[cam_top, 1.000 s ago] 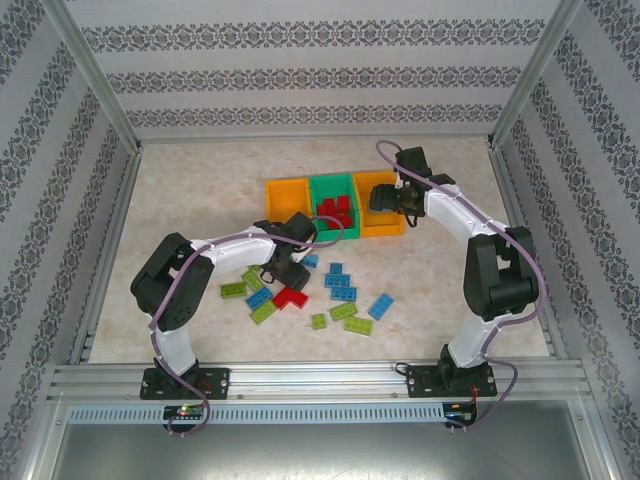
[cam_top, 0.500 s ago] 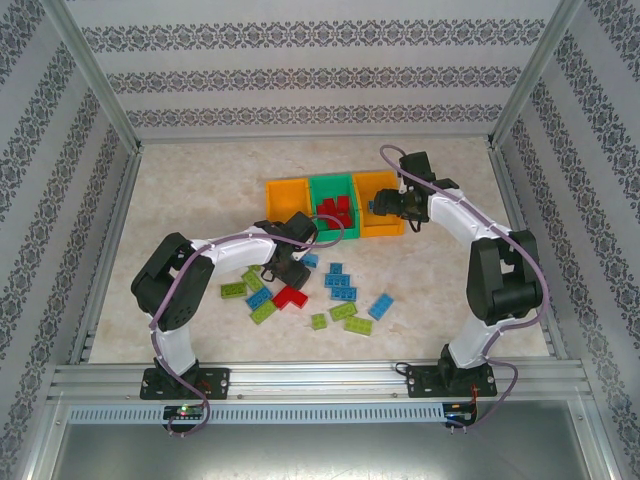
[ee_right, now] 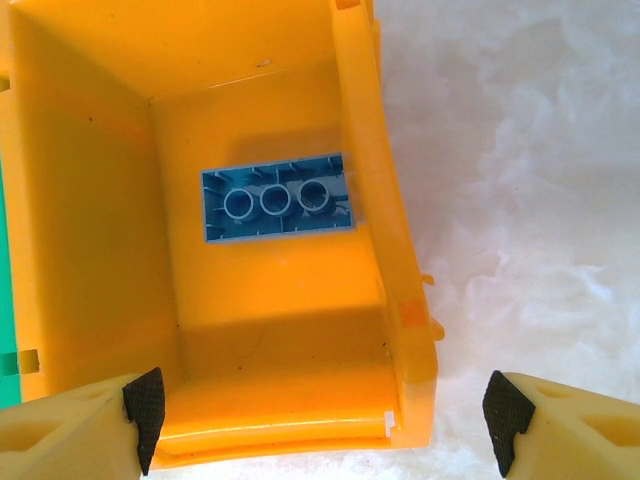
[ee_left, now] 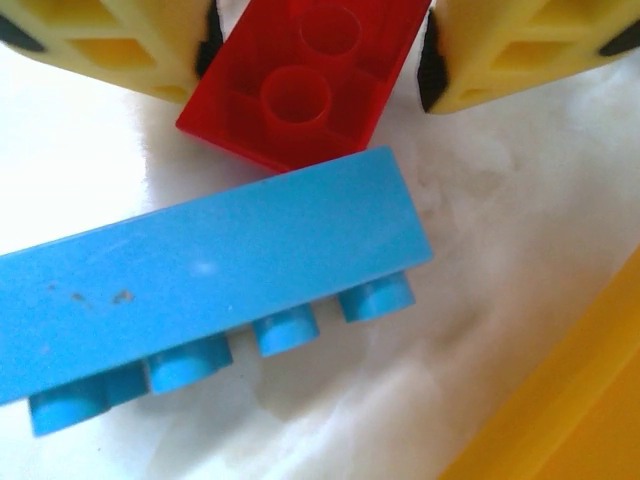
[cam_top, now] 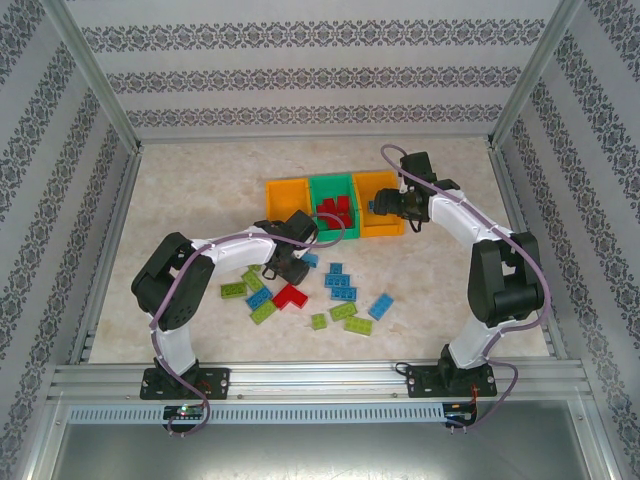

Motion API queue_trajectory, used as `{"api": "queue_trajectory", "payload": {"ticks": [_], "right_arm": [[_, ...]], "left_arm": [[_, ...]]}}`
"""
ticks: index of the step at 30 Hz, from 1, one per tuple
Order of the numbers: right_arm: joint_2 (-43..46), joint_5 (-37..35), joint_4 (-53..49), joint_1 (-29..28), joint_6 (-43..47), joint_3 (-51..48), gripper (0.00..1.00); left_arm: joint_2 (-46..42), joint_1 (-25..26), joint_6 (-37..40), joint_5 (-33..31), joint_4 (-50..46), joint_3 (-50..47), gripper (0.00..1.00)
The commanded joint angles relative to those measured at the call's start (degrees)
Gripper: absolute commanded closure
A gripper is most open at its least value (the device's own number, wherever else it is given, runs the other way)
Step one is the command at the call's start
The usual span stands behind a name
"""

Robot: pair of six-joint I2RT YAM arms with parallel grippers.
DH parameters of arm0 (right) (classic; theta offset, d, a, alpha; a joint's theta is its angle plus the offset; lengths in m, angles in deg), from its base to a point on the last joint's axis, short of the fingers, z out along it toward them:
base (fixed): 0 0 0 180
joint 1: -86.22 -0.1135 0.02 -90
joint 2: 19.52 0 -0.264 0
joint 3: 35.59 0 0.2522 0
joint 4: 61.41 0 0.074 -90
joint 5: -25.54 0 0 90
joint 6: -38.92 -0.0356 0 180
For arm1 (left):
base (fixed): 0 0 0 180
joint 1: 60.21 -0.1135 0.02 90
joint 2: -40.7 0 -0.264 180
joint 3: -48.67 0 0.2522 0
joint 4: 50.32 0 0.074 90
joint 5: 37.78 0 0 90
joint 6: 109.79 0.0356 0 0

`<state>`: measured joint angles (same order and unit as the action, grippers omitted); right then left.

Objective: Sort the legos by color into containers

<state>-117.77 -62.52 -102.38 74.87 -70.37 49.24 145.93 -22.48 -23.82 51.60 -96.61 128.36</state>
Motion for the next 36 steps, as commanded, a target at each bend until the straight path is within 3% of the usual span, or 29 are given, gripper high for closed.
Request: {"api": "queue_trajectory", "payload": {"ticks": [1,7,22,36], "right_arm": [[1.75,-0.73,0.08,0.75,-0.53,-0.66,0.14],[2.23,-0.87,0.13,0.74,-0.40,-1.18,0.14],[6.07,0.60,0.68,0.92,-0.75,-4.12,0.13],[15.42,0.33,0.94,-3.24,-5.59,-16.90,0.13]], "left_arm": [[0.34,-0.65,0.27,0.82,0.18,0.71,0.54],[-2.21,-0.64,-1.74,1.63,0.28,-0.60,0.71],[-10.59,-0.64,-7.54,1.70,-1.83,5.81,0.78],[10.72,-2.51,-14.58,5.56,-6.29,38.88,0.79]]}}
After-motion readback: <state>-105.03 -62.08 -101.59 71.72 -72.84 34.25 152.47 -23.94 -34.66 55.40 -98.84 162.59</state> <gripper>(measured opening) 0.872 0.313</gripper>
